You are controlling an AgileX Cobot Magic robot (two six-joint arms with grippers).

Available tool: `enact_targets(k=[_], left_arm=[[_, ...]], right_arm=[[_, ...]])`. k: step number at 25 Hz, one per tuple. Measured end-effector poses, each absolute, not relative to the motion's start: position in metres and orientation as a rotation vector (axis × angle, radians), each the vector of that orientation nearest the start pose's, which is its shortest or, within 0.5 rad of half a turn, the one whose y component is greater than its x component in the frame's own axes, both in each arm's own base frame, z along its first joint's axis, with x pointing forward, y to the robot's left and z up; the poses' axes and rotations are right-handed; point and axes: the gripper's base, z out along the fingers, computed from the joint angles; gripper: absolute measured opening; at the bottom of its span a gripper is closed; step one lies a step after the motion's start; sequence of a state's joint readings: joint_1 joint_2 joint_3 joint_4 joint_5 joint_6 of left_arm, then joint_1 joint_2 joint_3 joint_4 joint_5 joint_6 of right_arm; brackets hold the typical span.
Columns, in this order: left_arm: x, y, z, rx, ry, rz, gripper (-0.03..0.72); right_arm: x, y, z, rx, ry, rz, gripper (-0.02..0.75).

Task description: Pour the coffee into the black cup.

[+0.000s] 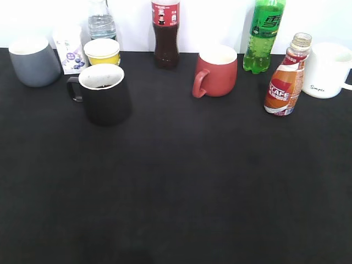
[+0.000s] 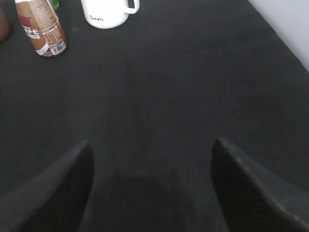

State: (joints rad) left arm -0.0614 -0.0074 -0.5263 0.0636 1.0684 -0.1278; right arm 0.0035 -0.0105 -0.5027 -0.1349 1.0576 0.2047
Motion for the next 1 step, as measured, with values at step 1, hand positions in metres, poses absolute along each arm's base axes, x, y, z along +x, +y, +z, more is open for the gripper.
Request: enact_targets(k=[1], left_arm=[[-0.0093, 0.0057, 0.2840, -0.071, 2.016, -0.045, 0.235]], right_arm=[[-0.0071, -0.0107, 0.2788, 0.210, 2.010, -0.029, 0.589]])
